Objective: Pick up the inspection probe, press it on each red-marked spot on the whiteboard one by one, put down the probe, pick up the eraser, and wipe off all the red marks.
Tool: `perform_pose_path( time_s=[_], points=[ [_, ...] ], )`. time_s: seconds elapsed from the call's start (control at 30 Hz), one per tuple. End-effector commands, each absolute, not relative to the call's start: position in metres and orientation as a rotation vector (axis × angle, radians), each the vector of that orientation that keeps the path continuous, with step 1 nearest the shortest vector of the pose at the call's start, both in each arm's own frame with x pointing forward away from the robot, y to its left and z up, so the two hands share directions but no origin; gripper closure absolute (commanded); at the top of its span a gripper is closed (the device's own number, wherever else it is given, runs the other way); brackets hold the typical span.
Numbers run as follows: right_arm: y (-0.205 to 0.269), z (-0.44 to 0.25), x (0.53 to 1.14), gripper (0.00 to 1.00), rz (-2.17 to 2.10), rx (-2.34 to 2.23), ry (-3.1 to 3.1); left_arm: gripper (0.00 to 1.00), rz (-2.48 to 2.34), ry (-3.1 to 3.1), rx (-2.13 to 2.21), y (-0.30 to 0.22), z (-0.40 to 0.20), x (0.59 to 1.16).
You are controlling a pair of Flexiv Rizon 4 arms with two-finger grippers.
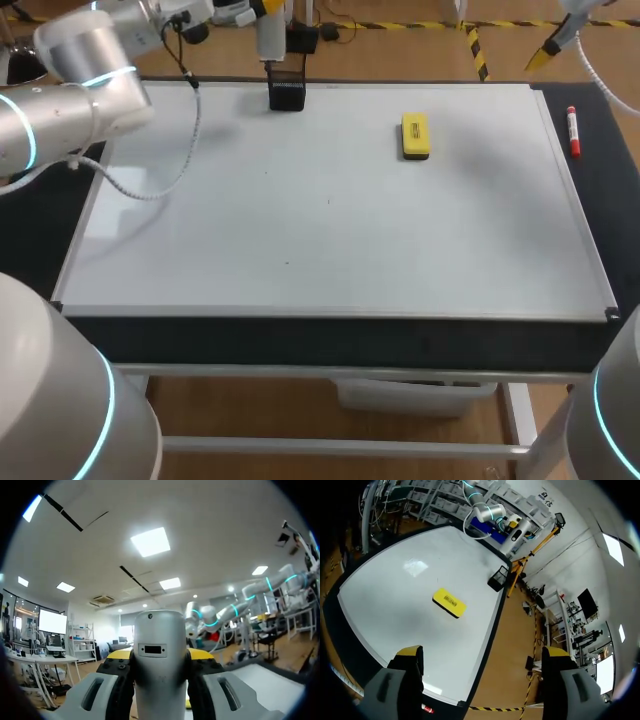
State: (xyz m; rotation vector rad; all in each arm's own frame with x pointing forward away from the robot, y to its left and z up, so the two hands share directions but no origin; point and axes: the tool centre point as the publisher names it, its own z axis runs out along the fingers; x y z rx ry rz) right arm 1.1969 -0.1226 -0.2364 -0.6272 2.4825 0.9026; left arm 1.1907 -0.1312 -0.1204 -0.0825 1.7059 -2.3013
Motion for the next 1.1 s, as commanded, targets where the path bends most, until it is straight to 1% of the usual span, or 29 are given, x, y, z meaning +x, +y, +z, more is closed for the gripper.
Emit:
perform_pose_path(
  time_s=[0.03, 0.37, 1.1],
  points=[
    [-0.124, -0.236, 1.198, 0.0, 0.901, -0.633, 2.486, 1.0, -2.419, 1.764, 0.172, -0.139, -0.131, 1.225],
    [-0.124, -0.236, 1.198, 0.0, 0.901, -0.633, 2.486, 1.0, -2.437, 1.741, 0.184, -0.141, -0.145, 1.246],
    [-0.124, -0.236, 1.198, 0.0, 0.901, -0.633, 2.486, 1.0, -2.472, 1.767, 0.178, -0.149, -0.173, 1.256]
  ],
)
